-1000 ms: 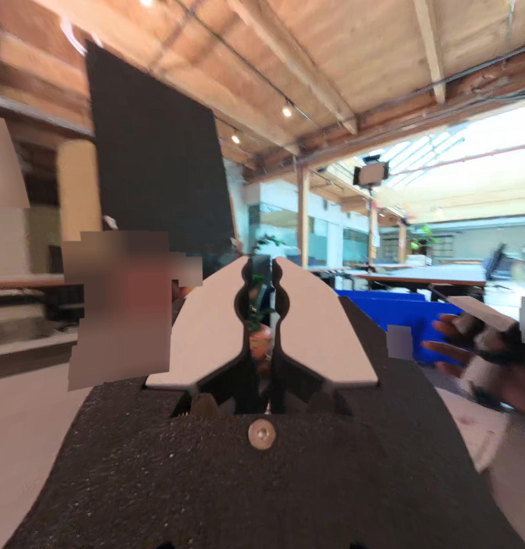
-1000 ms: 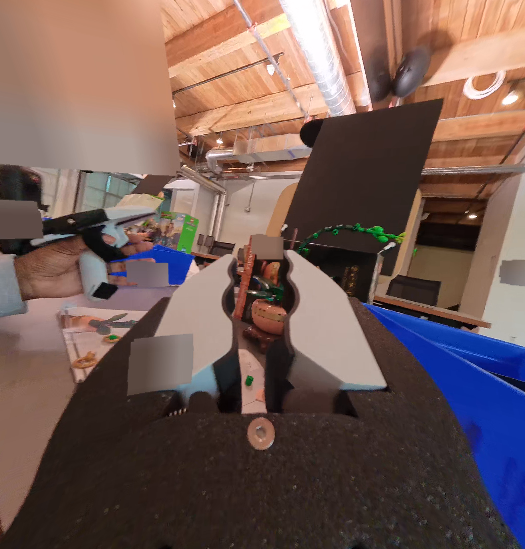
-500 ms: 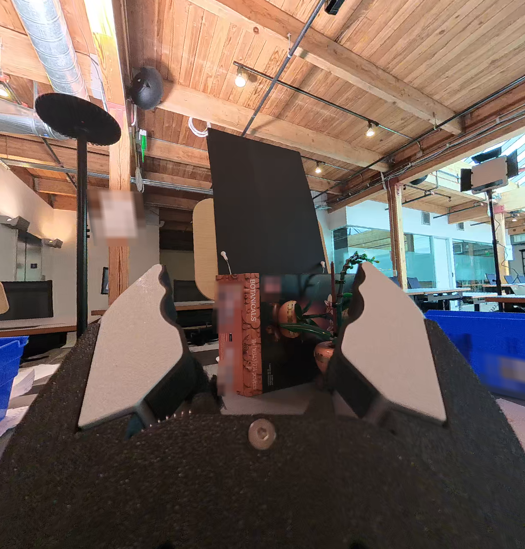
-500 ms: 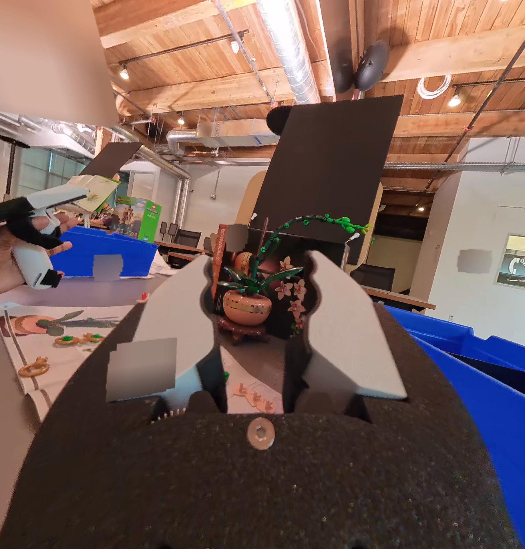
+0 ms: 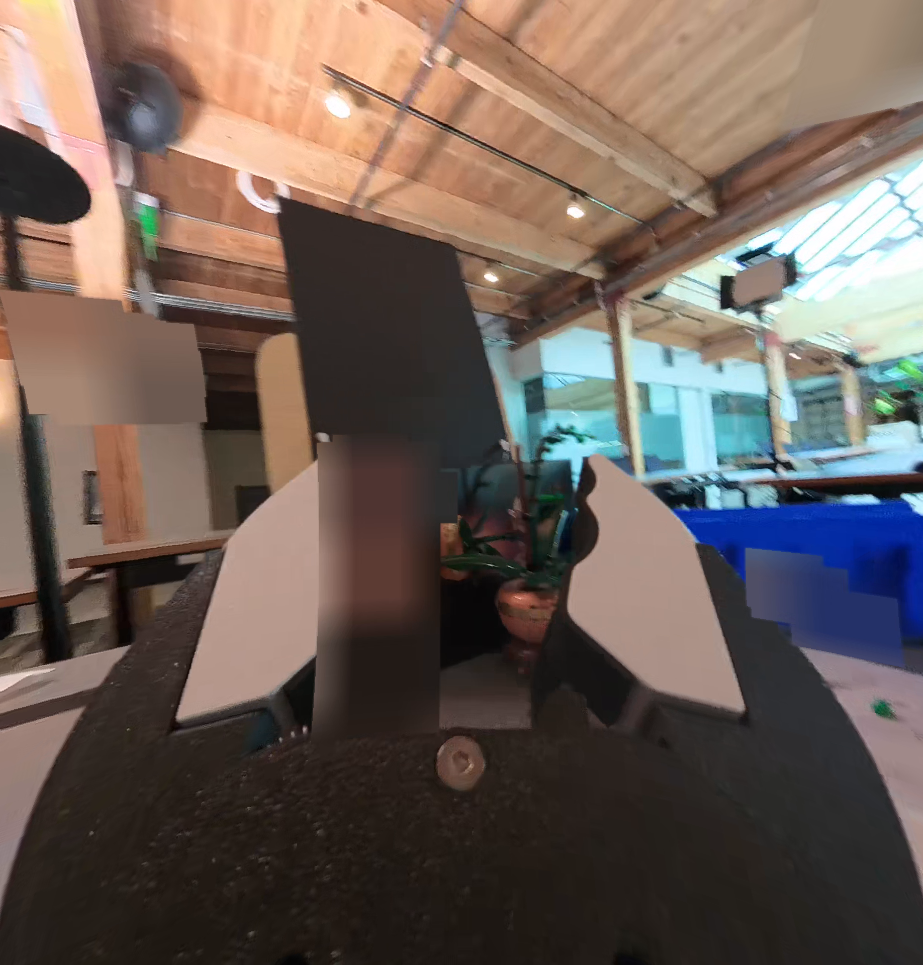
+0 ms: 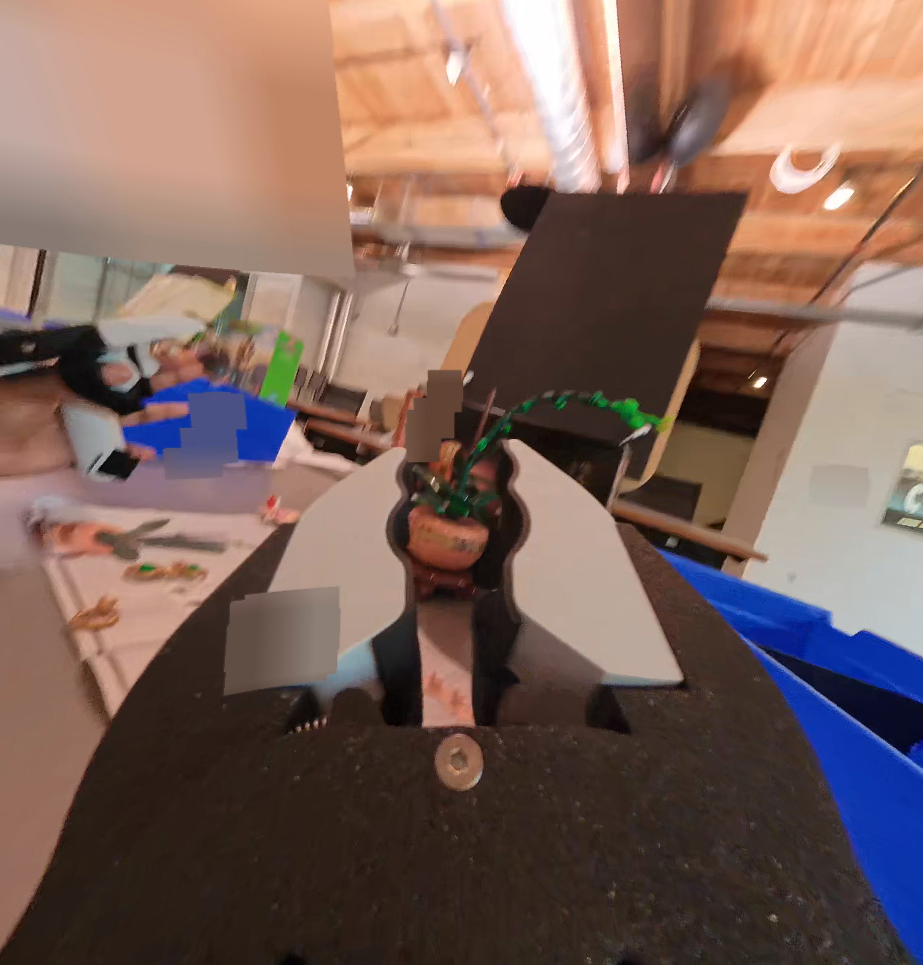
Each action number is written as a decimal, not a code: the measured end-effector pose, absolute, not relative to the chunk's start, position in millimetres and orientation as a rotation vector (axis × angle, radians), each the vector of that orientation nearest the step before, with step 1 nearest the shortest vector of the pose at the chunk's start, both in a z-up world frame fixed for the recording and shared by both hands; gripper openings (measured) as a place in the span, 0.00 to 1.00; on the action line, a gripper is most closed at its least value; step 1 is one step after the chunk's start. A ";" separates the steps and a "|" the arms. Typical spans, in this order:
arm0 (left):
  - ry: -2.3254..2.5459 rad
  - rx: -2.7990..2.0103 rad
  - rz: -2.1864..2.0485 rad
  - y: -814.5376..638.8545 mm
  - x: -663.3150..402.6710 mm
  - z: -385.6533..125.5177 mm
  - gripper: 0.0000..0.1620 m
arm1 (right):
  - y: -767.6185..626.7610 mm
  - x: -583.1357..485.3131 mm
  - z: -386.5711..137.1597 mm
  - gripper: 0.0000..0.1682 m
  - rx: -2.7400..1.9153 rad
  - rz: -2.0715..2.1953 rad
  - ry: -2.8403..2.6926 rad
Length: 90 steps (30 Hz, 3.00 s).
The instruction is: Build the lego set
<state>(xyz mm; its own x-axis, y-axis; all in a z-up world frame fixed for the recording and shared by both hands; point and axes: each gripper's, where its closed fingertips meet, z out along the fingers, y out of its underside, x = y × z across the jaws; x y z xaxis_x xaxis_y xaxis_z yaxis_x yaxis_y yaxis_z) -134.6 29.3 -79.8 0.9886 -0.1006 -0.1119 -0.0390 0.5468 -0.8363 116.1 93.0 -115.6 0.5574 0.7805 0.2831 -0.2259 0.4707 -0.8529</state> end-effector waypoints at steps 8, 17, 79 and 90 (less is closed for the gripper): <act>0.526 -1.390 -0.077 52.7 -68.2 -121.4 0.16 | 88.5 94.5 -162.2 0.13 -1.250 0.693 -1.131; 0.437 -1.637 -0.169 75.1 -84.2 -153.3 0.05 | 80.1 62.9 -200.5 0.08 -1.242 0.717 -1.428; 0.748 -1.645 -0.375 84.7 -8.8 -171.5 0.07 | 122.3 94.6 -153.5 0.00 -1.030 0.512 -0.931; 0.539 -1.609 -0.406 94.2 -68.3 -111.8 0.10 | 112.8 87.3 -158.8 0.01 -1.014 0.524 -1.003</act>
